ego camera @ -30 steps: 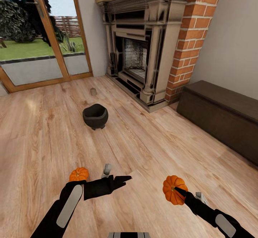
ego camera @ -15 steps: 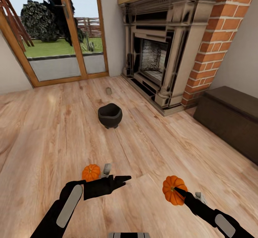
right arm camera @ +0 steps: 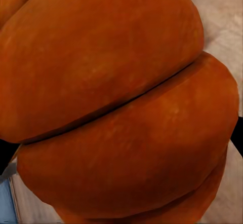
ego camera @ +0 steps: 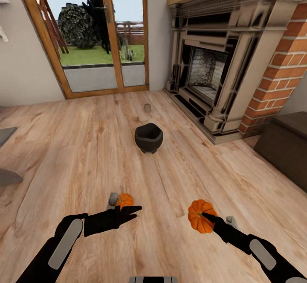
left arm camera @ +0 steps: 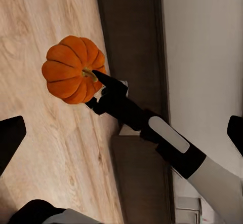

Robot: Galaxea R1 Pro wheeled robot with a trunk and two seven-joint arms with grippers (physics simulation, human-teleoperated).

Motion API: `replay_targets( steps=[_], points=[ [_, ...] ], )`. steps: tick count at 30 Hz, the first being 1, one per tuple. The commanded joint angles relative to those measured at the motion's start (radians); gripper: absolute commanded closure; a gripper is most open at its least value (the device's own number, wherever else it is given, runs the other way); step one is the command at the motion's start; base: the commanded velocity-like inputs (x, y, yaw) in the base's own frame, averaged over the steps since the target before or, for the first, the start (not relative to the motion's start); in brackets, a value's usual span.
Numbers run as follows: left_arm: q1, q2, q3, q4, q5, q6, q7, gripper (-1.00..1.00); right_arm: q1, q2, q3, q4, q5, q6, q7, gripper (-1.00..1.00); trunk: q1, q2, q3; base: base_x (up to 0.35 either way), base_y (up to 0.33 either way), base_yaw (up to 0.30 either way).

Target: Place each of the two pumpkins and all three candles from the living room inside a cabinet in the living room (use any cabinet), then make sure every cabinet is closed, and position the cauldron so it is next to a table in the living room.

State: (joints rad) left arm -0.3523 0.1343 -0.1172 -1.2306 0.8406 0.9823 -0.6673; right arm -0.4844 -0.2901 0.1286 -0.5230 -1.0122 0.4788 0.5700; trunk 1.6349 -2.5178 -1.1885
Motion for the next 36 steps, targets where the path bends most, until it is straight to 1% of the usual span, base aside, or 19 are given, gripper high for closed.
replay_targets(
  steps=[1,3,8,12,19,23,27,29,32,36],
  points=[
    [-0.001,0.003,-0.001,0.002,0.002,0.004,-0.002,-1.0,0.0,-0.001,0.004,-0.003,-0.012,0.006,0.0,1.0,0.0,0.0,-0.001,0.205,0.0,0.288],
    [-0.001,0.005,0.0,0.005,0.003,0.004,-0.002,-1.0,0.0,0.0,0.003,-0.007,-0.012,0.009,-0.001,1.0,0.0,0.0,-0.001,0.187,0.0,0.288],
    [-0.001,0.014,0.039,0.007,0.005,0.004,-0.001,-1.0,0.0,-0.001,0.003,-0.037,-0.012,0.011,-0.002,1.0,0.0,0.0,-0.001,0.063,0.0,0.287],
    [-0.001,0.021,0.05,0.014,0.006,0.003,0.0,-1.0,0.0,-0.001,0.003,-0.043,-0.012,0.011,-0.002,1.0,0.0,0.0,-0.001,0.154,0.019,0.284],
    [-0.001,0.021,0.053,0.027,0.005,0.002,0.0,-1.0,0.0,-0.001,0.003,-0.044,-0.012,0.013,-0.003,1.0,0.0,0.0,-0.001,0.247,0.094,0.086],
    [-0.001,0.02,0.052,0.029,0.007,0.002,0.0,-1.0,0.0,-0.001,0.003,-0.046,-0.012,0.014,-0.003,1.0,0.0,0.0,0.0,0.176,-0.021,0.085],
    [-0.001,0.019,0.053,0.03,0.008,0.001,0.0,-1.0,0.0,-0.001,0.003,-0.049,-0.013,0.014,-0.001,1.0,0.0,0.0,0.002,0.047,-0.022,0.155],
    [-0.001,0.019,0.054,0.039,0.006,0.001,-0.001,-1.0,0.0,-0.003,0.003,-0.074,-0.014,0.015,-0.001,1.0,0.0,0.0,0.002,0.009,-0.004,0.037],
    [-0.001,0.019,0.054,0.067,0.003,-0.001,-0.001,-1.0,0.0,-0.005,0.001,-0.105,-0.013,0.052,-0.001,1.0,0.0,0.0,0.002,0.002,-0.001,0.007],
    [-0.001,0.018,0.052,0.073,0.001,-0.005,0.0,-1.0,0.0,-0.007,0.0,-0.111,-0.013,0.07,0.002,1.0,0.0,0.0,0.002,0.0,0.0,0.001]
  ],
)
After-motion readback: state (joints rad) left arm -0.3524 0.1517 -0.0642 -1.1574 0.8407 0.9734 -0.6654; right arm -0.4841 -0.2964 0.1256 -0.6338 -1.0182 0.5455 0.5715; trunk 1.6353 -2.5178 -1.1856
